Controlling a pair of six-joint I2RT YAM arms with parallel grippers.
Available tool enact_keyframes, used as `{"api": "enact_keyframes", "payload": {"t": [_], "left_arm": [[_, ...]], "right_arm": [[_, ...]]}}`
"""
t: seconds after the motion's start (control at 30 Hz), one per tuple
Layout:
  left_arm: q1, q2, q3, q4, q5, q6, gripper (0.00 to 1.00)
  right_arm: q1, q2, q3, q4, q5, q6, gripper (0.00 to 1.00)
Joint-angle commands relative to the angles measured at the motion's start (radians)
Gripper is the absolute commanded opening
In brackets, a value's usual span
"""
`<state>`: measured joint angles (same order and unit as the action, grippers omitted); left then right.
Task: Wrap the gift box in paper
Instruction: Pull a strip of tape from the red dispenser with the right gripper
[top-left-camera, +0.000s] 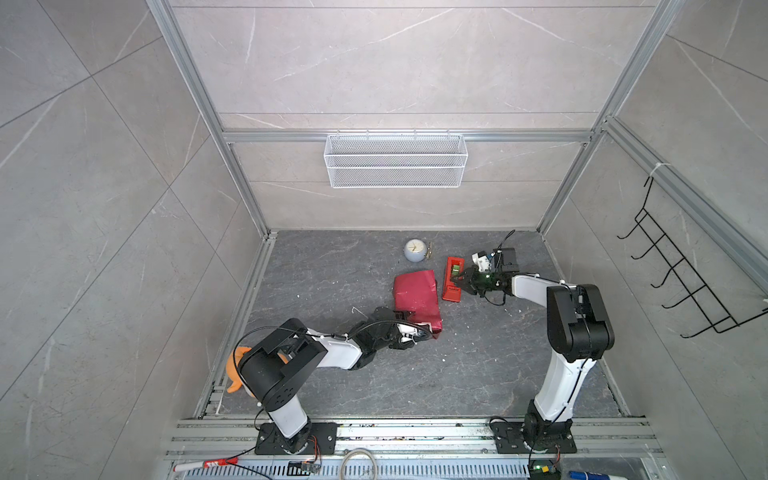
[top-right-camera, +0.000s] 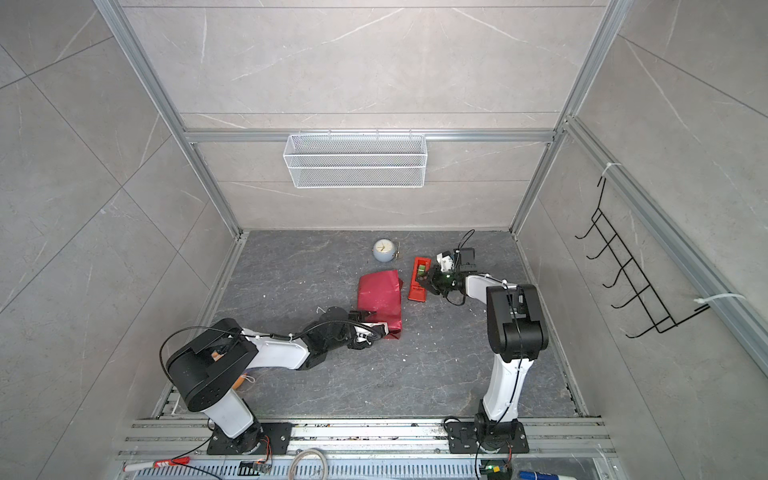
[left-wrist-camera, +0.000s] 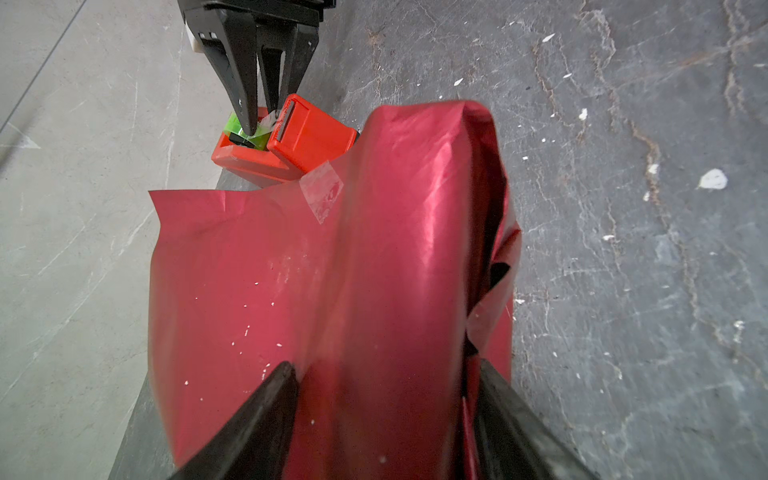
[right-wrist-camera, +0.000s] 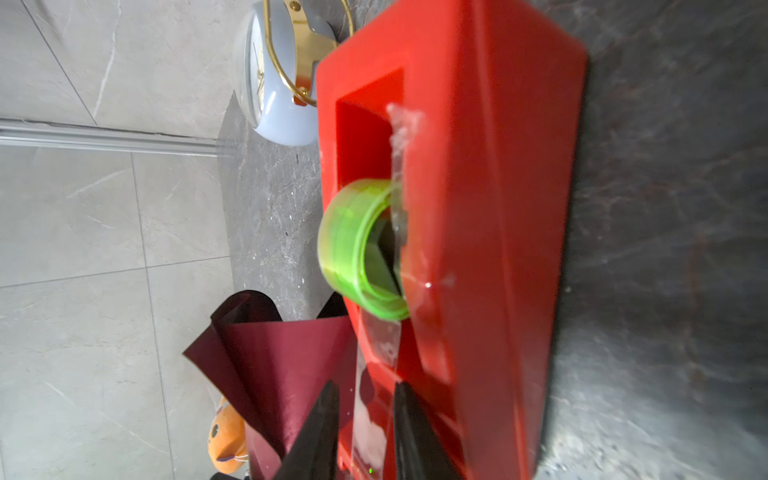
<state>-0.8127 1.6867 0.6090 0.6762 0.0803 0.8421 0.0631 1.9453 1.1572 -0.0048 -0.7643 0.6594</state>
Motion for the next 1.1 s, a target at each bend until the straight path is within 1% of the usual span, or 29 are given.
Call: {"api": "enact_keyframes", "payload": {"t": [0.0,0.27,0.43,0.67,0.9,1.07], "left_arm": [[0.016,0.027,-0.016,-0.081,-0.027,-0.021,0.67],[0.016,0.025,-0.015,-0.083,-0.029,-0.018,0.67],[0.016,0.026,-0.017,-0.083,-0.027,-0.018,0.67],[0.015,0.026,-0.017,-0.083,-0.028,-0.018,0.67],[0.016,0.025,-0.015,-0.082,-0.025,-0.018,0.67],[0.017,0.027,-0.017,-0.081,-0.025,-0.019,0.67]], "right_arm": [[0.01,0.036,-0.034,-0.01,-0.019,0.029,0.25],[0.009,0.031,-0.046,0.049,-0.041,0.079,0.16],[0.008,0.02,-0.062,0.114,-0.061,0.141,0.09],[0.005,-0.015,-0.053,0.137,-0.062,0.176,0.0],[0.001,-0.042,-0.035,0.17,-0.082,0.232,0.0],[-0.001,-0.066,-0.038,0.176,-0.079,0.249,0.0]]}}
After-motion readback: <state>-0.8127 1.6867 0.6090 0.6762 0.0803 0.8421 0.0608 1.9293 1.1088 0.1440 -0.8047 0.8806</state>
